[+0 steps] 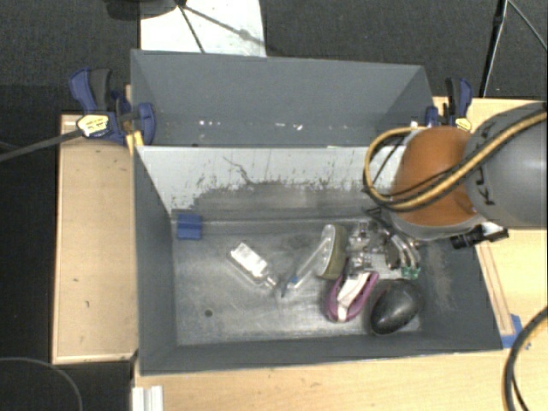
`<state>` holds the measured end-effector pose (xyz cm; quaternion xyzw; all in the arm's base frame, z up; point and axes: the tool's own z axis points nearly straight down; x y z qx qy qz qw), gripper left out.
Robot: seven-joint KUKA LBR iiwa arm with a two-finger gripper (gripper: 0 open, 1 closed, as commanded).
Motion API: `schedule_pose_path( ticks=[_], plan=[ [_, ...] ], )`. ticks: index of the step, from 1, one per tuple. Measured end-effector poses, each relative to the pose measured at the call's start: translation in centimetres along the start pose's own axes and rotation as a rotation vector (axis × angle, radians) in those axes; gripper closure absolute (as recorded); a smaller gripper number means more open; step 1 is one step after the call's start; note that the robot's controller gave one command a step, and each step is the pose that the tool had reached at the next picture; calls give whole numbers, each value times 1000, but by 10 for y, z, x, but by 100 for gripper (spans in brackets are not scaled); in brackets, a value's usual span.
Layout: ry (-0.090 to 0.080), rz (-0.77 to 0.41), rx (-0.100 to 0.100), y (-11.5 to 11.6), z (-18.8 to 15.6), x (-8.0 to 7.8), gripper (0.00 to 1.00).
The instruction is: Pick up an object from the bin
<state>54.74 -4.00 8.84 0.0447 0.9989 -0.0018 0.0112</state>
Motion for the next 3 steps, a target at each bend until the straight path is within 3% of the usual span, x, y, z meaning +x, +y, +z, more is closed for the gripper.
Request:
schedule_pose_path(
  ticks=[1, 2, 3],
  plan=[
    [11, -284, -4, -8, -165, 11, 100],
    [19, -281, -6, -8, -161, 12, 0],
    [12, -637, -11, 9, 17, 45, 0]
  ],
)
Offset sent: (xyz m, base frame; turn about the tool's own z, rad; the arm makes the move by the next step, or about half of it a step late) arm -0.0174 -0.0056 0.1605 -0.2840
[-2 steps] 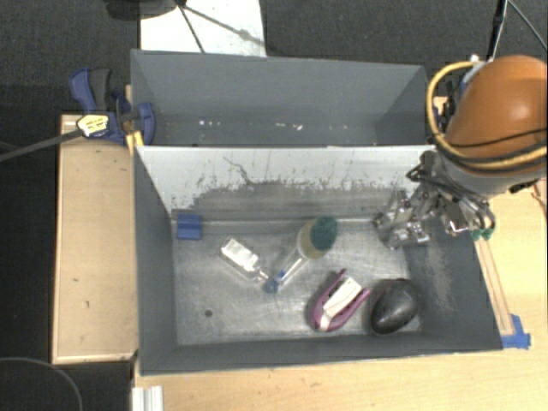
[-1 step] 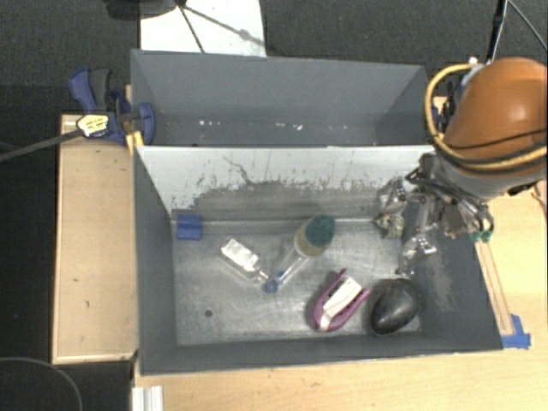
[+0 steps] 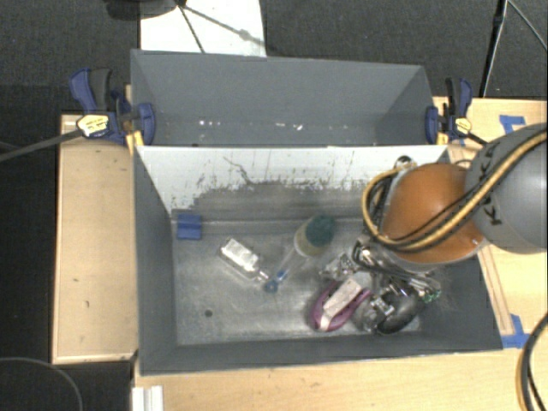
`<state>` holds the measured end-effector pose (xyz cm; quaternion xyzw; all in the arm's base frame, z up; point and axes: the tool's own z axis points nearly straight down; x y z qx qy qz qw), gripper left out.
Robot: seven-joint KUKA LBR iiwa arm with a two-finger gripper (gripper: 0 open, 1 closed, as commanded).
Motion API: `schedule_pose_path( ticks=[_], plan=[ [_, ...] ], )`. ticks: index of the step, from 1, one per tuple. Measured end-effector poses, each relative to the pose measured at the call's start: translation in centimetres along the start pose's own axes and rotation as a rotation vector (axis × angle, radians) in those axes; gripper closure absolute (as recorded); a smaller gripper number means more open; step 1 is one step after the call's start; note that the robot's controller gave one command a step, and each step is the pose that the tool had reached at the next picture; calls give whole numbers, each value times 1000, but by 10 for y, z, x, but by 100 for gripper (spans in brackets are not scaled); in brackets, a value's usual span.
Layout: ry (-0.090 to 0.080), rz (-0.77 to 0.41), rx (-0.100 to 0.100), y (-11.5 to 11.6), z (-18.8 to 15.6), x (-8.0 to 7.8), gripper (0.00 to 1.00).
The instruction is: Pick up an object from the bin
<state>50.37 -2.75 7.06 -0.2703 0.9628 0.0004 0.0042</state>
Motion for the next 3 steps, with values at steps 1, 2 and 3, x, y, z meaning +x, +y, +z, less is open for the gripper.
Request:
schedule_pose_path(
  ticks=[1, 2, 3],
  plan=[
    [0, -117, 0, -20, -1, -1, 0],
    [-7, -117, 4, -21, -4, -4, 100],
    [0, -42, 2, 16, -134, -7, 100]
  ],
)
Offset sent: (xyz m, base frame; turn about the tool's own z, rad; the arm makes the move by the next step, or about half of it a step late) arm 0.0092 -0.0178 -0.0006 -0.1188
